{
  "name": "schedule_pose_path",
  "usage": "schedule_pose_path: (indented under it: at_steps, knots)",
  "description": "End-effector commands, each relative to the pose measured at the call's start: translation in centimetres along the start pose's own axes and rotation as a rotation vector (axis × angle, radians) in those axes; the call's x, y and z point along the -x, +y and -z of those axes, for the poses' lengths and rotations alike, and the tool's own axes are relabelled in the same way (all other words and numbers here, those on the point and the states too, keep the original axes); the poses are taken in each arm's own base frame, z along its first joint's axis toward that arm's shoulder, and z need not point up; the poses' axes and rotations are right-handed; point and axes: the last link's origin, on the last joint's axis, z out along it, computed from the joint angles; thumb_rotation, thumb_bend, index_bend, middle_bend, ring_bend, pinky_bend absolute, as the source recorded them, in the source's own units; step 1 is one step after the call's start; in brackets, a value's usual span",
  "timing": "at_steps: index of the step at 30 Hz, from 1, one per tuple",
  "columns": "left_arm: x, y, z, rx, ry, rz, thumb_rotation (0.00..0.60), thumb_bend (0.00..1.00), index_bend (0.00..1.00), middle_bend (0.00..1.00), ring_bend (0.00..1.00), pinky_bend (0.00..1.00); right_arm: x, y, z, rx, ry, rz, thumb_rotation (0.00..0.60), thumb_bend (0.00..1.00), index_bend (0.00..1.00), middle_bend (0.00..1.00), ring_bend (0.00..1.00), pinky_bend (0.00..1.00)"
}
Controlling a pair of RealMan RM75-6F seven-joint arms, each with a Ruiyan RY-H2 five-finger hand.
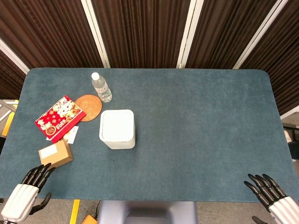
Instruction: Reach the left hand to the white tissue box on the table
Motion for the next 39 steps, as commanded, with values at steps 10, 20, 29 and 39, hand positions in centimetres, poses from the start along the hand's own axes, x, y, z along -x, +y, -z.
schedule_pose_path:
  at_steps: [10, 20, 29, 39]
  knots:
    - [-1.5, 2.6, -6.3, 0.117, 0.130, 0.263, 0.600, 0.45, 0.00, 0.53, 0.56, 0.79, 0.2, -0.2, -0.1, 0.010, -0.001, 0.008, 0.600, 0.24, 0.00, 0.00, 0.00, 0.00]
    - [-3.3, 9.7, -13.3, 0.186, -0.079, 0.340, 0.600, 0.46, 0.00, 1.00, 1.00, 1.00, 0.3, -0.1, -0.3, 0.016, -0.018, 0.009, 0.600, 0.24, 0.00, 0.00, 0.00, 0.00]
    - [-2.8, 12.6, -17.4, 0.128, -0.162, 0.263, 0.600, 0.46, 0.00, 1.00, 1.00, 1.00, -0.2, 0.3, 0.0, 0.018, -0.002, -0.006, 0.600, 0.24, 0.00, 0.00, 0.00, 0.00]
    - [-3.4, 14.2, -19.9, 0.067, -0.170, 0.273, 0.600, 0.46, 0.00, 1.00, 1.00, 1.00, -0.3, 0.3, 0.1, 0.018, 0.001, -0.003, 0.600, 0.24, 0.00, 0.00, 0.00, 0.00]
